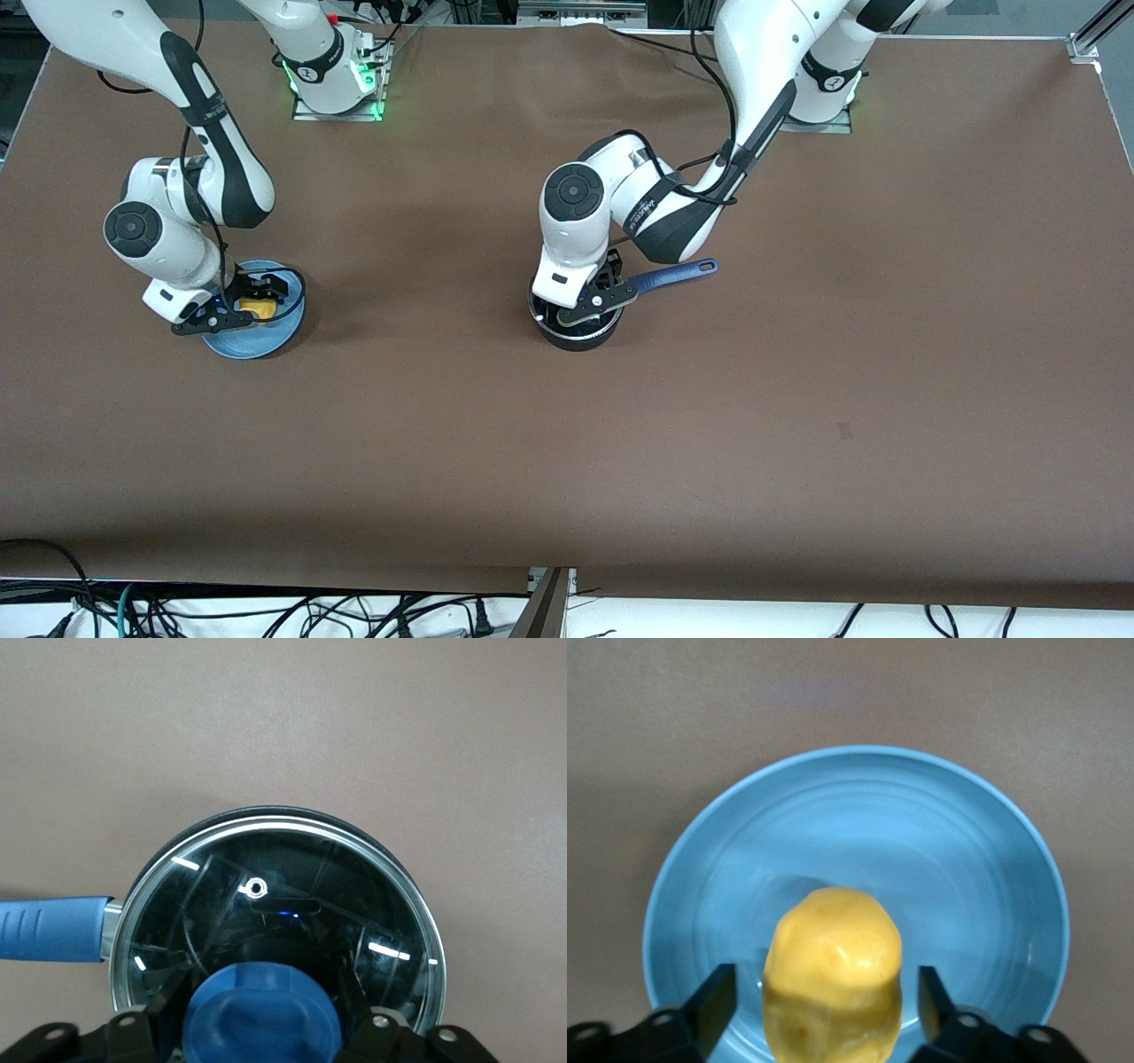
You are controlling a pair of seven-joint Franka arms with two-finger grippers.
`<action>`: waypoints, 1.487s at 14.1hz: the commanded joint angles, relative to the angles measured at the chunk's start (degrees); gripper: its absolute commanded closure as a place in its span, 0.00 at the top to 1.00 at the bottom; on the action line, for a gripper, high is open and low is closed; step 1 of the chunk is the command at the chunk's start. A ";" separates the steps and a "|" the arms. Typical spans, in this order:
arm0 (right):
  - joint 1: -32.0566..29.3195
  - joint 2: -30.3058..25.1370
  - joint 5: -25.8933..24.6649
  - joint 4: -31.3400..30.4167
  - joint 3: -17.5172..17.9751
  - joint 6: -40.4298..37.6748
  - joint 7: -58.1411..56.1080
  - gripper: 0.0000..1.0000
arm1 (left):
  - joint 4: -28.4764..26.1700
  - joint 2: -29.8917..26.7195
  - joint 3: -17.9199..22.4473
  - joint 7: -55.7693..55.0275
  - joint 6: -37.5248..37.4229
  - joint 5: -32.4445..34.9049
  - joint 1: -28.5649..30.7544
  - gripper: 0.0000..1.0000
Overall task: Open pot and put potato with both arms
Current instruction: 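Lift the lid off with the left gripper while the right gripper lifts the potato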
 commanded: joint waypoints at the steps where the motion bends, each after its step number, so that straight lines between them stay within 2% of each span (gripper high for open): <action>1: -0.45 1.35 -0.95 0.37 -0.36 0.89 -0.84 0.58 | -1.74 -1.65 -0.08 -0.59 0.66 1.59 0.32 0.66; 2: -0.45 1.62 -0.95 0.37 -0.62 0.89 -0.84 0.45 | -1.74 -1.65 -0.17 -0.59 0.66 1.59 0.32 0.66; 4: -0.36 1.36 -0.95 0.63 -0.62 0.46 -0.84 0.39 | -1.74 -2.00 -0.17 -0.51 0.48 1.59 0.49 0.65; 5: -0.18 0.83 -0.95 0.90 -0.54 -0.33 -0.84 0.39 | -1.74 -2.09 -0.17 -0.50 0.39 1.51 0.49 0.62; 7: 0.08 -0.57 -0.95 3.87 -0.19 -6.45 -0.58 0.39 | -1.57 -2.18 -0.43 -0.50 0.31 1.42 0.58 0.62; 10: 0.17 -0.84 -0.34 13.70 2.00 -23.66 0.39 0.38 | -1.48 -3.40 -0.43 -0.33 -0.05 1.33 0.67 0.62; 13: 0.17 -0.84 0.10 20.22 4.64 -33.18 3.19 0.38 | -1.30 -4.63 -0.52 0.89 -1.01 0.80 1.63 0.60; 16: 0.95 -0.49 1.24 29.08 8.59 -44.15 8.45 0.38 | -1.83 -6.83 -0.52 12.63 -4.25 0.45 7.06 0.59; 18: 2.88 0.03 6.84 33.67 9.74 -49.01 15.65 0.38 | -2.35 -8.41 -0.08 25.71 -5.75 -3.74 12.51 0.59; 21: 7.10 0.91 16.95 34.82 9.75 -48.07 26.19 0.38 | -4.90 -10.08 0.97 43.29 -6.29 -4.91 20.42 0.59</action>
